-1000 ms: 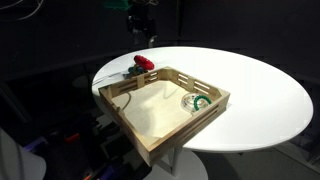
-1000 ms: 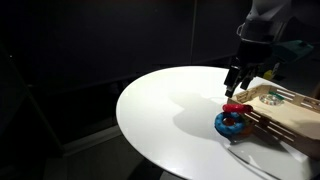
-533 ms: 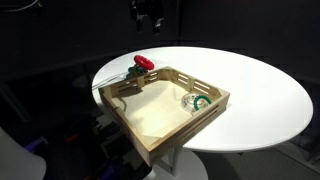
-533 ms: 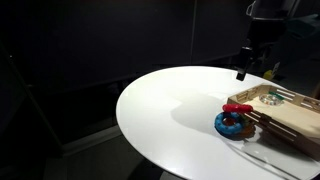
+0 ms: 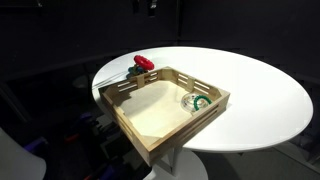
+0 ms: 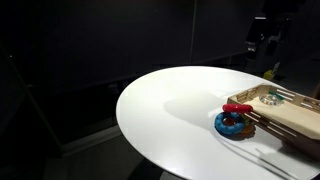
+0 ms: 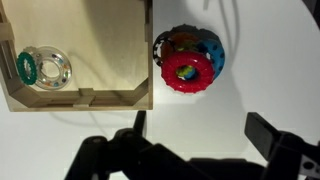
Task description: Remove the red ring from the crate and put it on the pile of rings on the table
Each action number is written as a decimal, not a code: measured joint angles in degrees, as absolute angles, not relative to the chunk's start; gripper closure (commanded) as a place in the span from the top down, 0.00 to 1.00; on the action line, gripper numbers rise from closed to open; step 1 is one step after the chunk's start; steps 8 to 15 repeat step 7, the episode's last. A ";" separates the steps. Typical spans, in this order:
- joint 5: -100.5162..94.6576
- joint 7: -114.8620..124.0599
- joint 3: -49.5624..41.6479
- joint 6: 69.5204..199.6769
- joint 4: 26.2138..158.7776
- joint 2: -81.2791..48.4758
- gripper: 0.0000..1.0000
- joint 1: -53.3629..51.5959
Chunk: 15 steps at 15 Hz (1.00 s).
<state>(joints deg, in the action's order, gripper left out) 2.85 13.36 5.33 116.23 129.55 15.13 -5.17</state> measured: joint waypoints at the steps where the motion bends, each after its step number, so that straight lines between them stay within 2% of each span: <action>1: 3.16 13.36 5.13 114.66 128.87 15.60 1.00 -5.02; 6: 3.29 13.38 4.66 109.96 126.30 17.27 1.00 -4.15; 15: 3.29 13.38 4.66 109.83 126.13 17.33 1.00 -4.10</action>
